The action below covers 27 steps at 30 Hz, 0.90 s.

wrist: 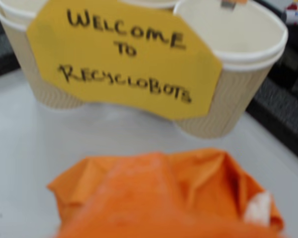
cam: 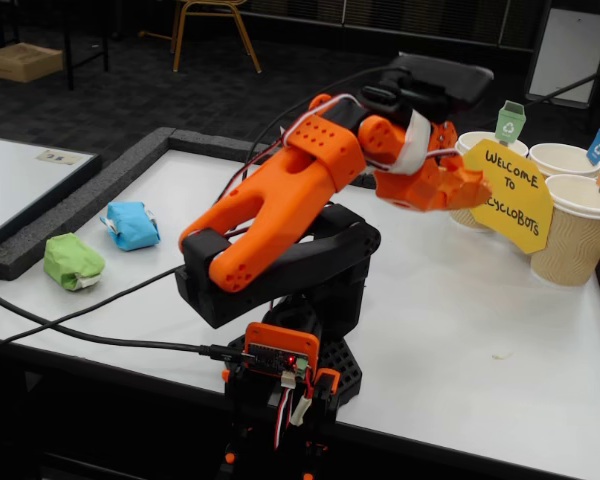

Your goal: Sort rubbish by color.

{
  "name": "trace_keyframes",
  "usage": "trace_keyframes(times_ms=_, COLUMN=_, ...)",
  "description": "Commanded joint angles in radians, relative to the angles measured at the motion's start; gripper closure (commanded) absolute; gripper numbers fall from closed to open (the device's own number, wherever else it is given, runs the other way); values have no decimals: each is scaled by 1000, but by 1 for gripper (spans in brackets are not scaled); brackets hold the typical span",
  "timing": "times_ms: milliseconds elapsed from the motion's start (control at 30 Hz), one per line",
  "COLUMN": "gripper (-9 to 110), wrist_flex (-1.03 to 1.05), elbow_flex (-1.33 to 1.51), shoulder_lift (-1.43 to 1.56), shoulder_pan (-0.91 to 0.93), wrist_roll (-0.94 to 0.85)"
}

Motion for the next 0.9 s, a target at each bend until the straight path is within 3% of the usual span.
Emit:
trace_keyframes(times_ms=0, gripper=101, wrist_flex=-43, elbow_flex=-252, shoulder_lift=-114, shoulder_pan=18, wrist_roll=17)
trace_keyframes(times_ms=300, gripper=101, wrist_flex=-75, elbow_flex=-687, shoulder_lift=-569, shoulder_pan=32, wrist_roll=9)
trace_keyframes(times_ms=867, gripper=101, wrist_flex=-8, elbow_flex=-724, shoulder_lift=-601, shoulder_pan=86, wrist_roll=8)
